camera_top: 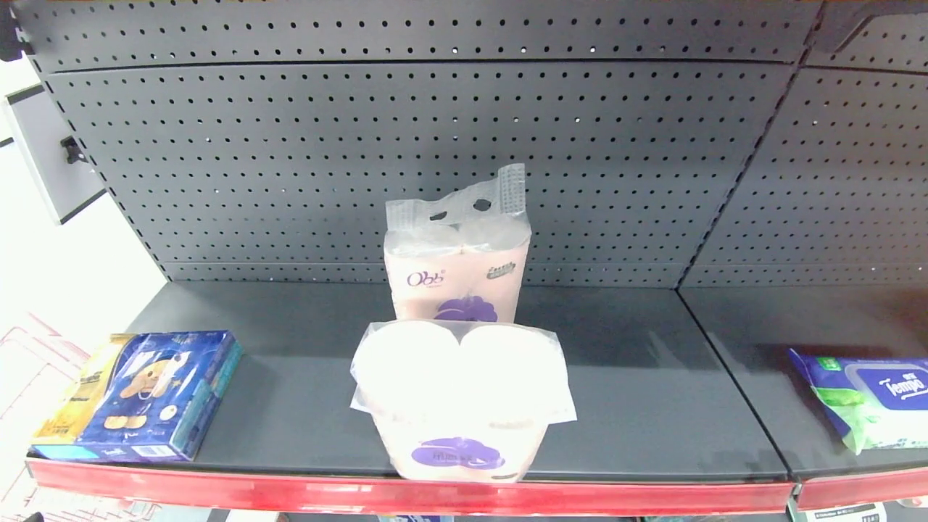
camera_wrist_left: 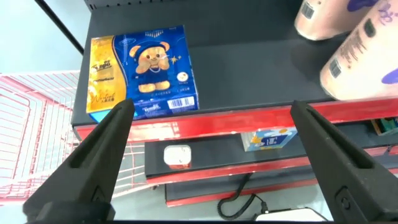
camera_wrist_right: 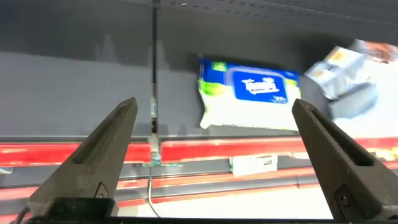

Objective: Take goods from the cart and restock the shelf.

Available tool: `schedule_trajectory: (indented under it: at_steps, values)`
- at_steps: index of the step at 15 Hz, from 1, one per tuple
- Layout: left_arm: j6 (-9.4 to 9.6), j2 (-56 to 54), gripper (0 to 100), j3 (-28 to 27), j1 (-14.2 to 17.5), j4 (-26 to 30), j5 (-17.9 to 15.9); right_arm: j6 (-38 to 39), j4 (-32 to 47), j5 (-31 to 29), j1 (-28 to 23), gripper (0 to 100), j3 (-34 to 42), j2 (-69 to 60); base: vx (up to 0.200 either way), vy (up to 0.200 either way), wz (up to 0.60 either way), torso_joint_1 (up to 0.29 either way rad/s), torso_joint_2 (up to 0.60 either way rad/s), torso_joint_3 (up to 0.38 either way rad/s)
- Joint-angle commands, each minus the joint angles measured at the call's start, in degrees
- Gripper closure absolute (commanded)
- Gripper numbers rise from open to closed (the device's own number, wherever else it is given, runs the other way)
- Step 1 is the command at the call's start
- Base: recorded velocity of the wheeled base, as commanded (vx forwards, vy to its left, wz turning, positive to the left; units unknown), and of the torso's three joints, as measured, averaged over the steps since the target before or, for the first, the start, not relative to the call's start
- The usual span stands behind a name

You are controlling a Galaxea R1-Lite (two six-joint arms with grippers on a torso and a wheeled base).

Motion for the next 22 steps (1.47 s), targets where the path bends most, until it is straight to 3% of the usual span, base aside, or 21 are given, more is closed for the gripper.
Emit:
schedule_trajectory:
  at_steps: [1, 6, 10, 17, 21, 22]
  values:
    - [0.00, -0.9, 0, 0.1, 0.0, -0.1, 0.0, 0.0, 0.6, 0.0, 0.0, 0, 0.2, -1.6, 0.000, 0.000, 0.00, 0.000, 0.00, 0.000]
    - [0.00, -1.9, 0, 0.2, 0.0, -0.1, 0.0, 0.0, 0.7, 0.0, 0.0, 0, 1.0, -2.5, 0.000, 0.000, 0.00, 0.000, 0.00, 0.000]
    - [-0.09, -2.6, 0, 0.3, 0.0, 0.0, 0.0, 0.0, 0.6, 0.2, 0.0, 0, 1.2, -2.1, 0.000, 0.200, 0.00, -0.002, 0.00, 0.004]
    - [0.00, -2.8, 0, 0.6, -0.1, 0.0, 0.0, -0.1, 0.6, 1.2, 0.4, 0, 2.6, -1.3, 0.000, 0.000, 0.00, 0.000, 0.00, 0.000]
    - [0.70, -2.5, 0, 1.4, -1.6, -0.3, -1.4, 0.7, 0.1, 9.0, 0.6, 0, -2.0, 13.5, 0.000, 0.000, 0.00, 0.000, 0.00, 0.000]
    - [1.23, -2.1, 0, 1.9, -2.7, -0.3, -3.1, 4.4, -0.2, 11.1, 3.4, 0, -5.0, 21.9, 0.000, 0.000, 0.00, 0.000, 0.00, 0.000]
